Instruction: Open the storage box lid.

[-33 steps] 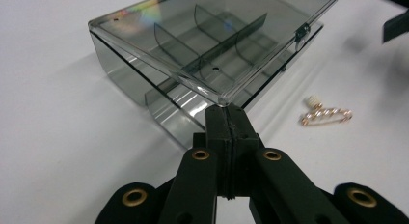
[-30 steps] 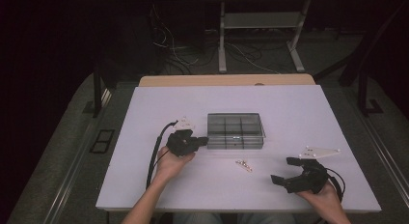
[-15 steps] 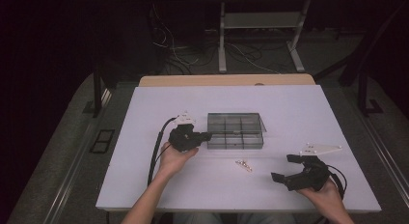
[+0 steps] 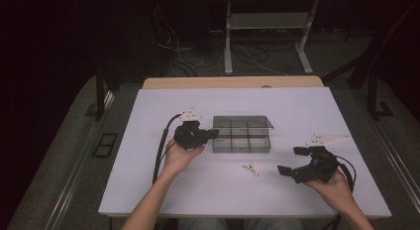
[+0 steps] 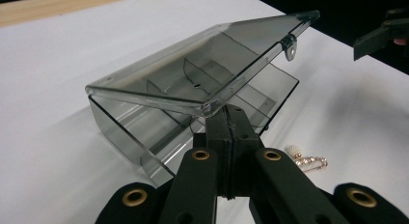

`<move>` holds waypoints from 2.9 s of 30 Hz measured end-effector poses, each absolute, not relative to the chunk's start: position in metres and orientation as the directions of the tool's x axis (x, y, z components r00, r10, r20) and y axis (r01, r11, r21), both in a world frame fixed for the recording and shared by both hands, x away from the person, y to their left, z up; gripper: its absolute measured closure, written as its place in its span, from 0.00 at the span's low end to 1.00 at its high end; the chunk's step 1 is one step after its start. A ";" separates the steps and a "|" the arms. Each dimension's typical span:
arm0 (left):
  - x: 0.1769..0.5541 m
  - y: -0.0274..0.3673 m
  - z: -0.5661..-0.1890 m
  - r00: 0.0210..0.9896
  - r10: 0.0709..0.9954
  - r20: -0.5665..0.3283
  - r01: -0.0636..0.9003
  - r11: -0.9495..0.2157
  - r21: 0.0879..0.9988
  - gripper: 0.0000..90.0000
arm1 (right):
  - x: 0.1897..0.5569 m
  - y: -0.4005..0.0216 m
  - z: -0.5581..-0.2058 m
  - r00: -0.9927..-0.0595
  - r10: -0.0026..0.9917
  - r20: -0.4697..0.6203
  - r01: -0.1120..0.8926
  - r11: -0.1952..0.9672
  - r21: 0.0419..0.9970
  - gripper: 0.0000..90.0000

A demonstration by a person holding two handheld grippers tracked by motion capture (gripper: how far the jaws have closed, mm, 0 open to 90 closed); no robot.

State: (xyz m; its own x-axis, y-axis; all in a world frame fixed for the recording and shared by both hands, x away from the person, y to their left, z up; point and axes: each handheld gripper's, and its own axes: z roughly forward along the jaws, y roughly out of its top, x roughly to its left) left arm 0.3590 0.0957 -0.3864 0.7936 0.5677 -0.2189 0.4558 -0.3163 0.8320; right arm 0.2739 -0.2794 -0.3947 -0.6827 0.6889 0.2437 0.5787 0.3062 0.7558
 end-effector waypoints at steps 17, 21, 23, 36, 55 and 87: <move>0.372 0.087 -0.371 0.808 0.556 -0.193 0.436 -0.345 0.831 0.99 | 0.308 -0.275 -0.380 -0.686 0.690 0.232 0.568 0.309 0.763 0.01; 0.377 0.087 -0.371 0.808 0.558 -0.190 0.436 -0.350 0.829 0.99 | 0.314 -0.273 -0.378 -0.688 0.688 0.229 0.563 0.308 0.767 0.01; 0.378 0.087 -0.372 0.801 0.563 -0.201 0.446 -0.339 0.829 0.99 | 0.318 -0.272 -0.376 -0.689 0.688 0.227 0.563 0.311 0.766 0.01; 0.384 0.090 -0.370 0.801 0.563 -0.203 0.445 -0.333 0.832 0.99 | 0.349 -0.266 -0.369 -0.689 0.689 0.226 0.558 0.304 0.772 0.01; 0.400 0.084 -0.362 0.794 0.569 -0.215 0.448 -0.308 0.839 0.99 | 0.391 -0.261 -0.361 -0.686 0.690 0.232 0.556 0.290 0.779 0.03; 0.412 0.093 -0.373 0.779 0.568 -0.265 0.469 -0.246 0.848 0.88 | 0.423 -0.263 -0.355 -0.722 0.664 0.195 0.464 0.255 0.849 0.73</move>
State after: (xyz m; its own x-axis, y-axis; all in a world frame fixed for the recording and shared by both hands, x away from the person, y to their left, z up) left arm 0.4120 0.0934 -0.3727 0.7788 0.5684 -0.2655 0.4688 -0.2460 0.8484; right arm 0.4234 -0.2632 -0.3545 -0.7215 0.6644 0.1948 0.4637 0.2548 0.8485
